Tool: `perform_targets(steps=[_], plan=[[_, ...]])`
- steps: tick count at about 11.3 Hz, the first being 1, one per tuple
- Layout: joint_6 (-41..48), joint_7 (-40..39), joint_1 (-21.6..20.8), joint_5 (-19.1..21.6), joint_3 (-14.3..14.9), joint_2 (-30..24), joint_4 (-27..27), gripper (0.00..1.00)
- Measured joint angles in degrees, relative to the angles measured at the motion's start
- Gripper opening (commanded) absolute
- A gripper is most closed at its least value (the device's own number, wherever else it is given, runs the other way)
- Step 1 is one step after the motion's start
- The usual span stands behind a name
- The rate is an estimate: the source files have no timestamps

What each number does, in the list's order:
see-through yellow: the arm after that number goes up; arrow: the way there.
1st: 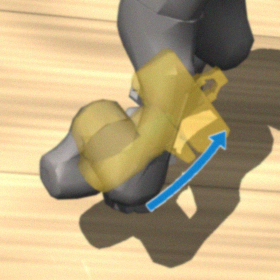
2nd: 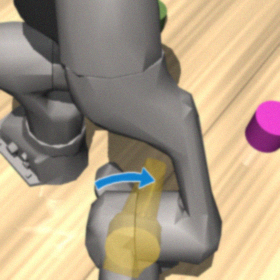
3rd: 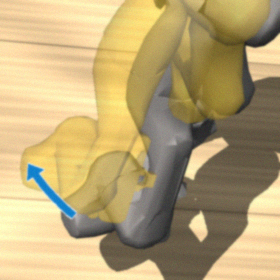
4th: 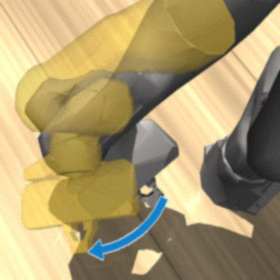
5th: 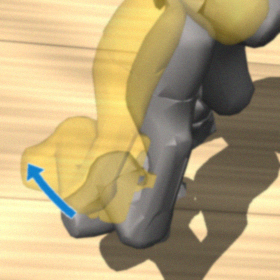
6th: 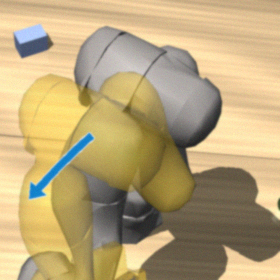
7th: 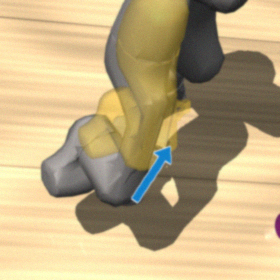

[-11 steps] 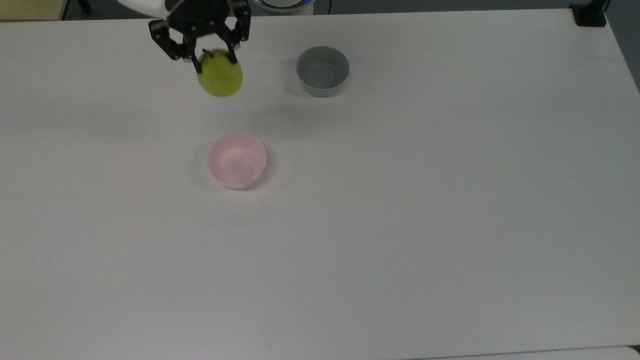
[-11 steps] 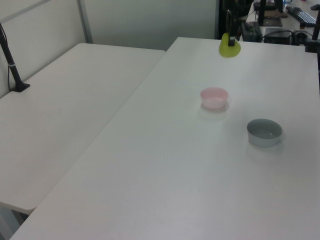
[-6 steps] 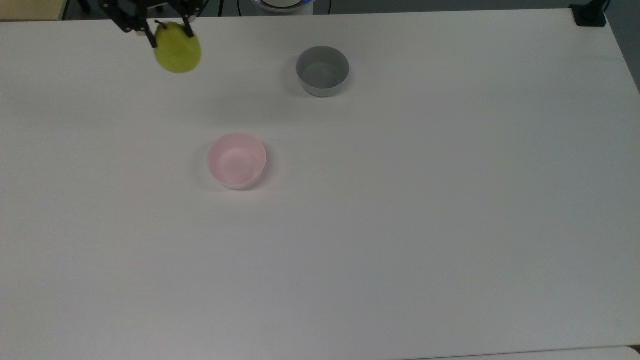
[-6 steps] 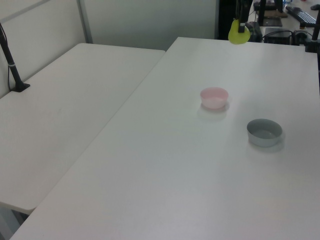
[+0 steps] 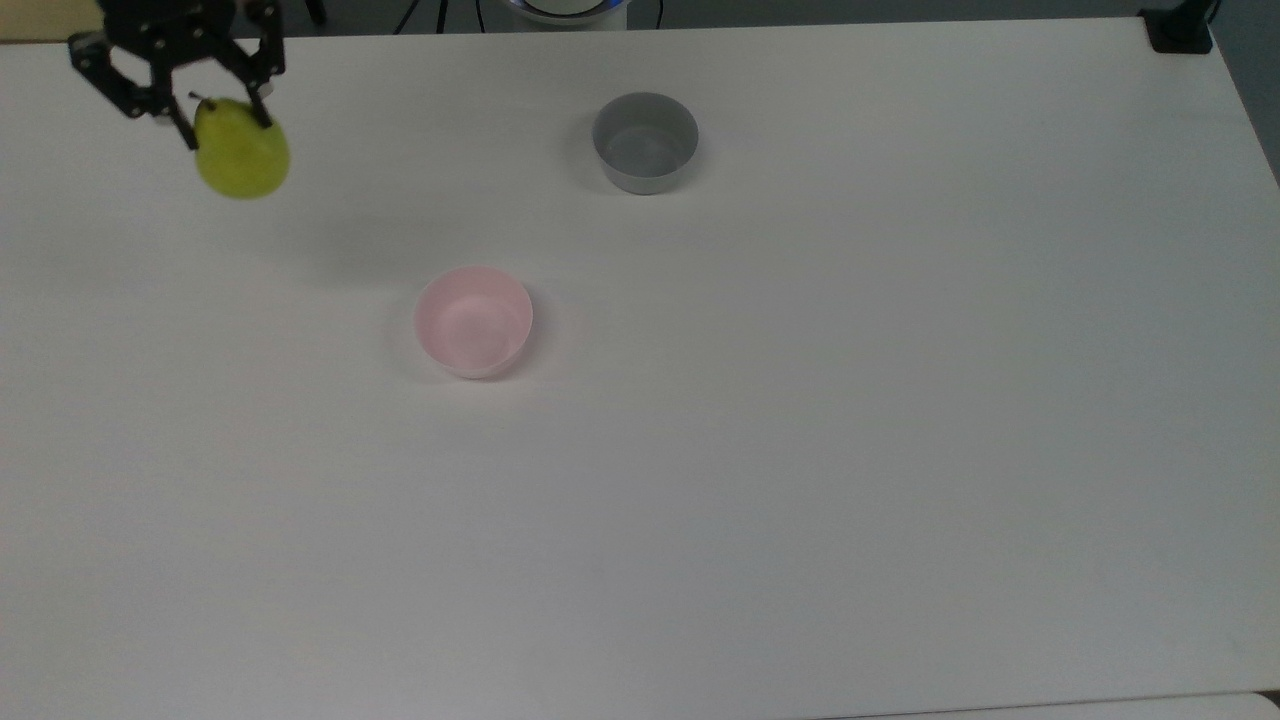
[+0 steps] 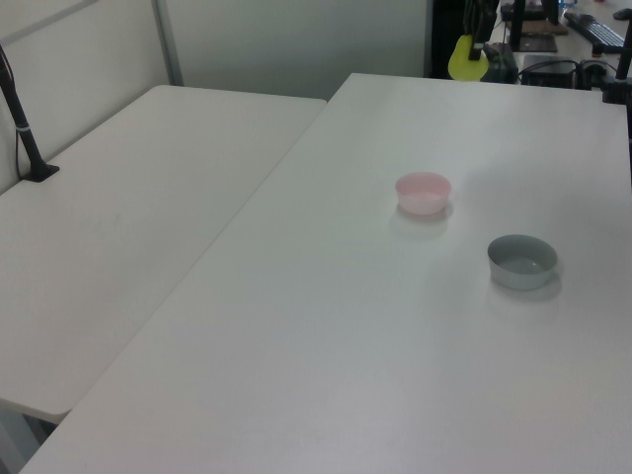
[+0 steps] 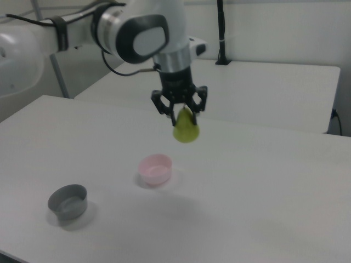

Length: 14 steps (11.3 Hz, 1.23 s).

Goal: Pick up a pear from the bowl
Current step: 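Carry the pear away from the bowls and lower it to the table, then open the gripper to release the pear on the table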

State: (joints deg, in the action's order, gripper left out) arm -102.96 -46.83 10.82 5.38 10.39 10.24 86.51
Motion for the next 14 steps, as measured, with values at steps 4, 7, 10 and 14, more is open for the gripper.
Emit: perform_targets(steps=[4,7,10,14], plan=[[-9.8,0.4,1.7,6.9,4.4,7.0,-0.4,0.0],[-16.0,3.4,1.8,7.5,5.2,12.5,-0.7,0.0],[-21.3,5.5,1.8,7.6,5.2,18.3,-0.9,0.0],[-22.6,5.7,1.7,7.6,5.2,23.2,-3.5,0.0]])
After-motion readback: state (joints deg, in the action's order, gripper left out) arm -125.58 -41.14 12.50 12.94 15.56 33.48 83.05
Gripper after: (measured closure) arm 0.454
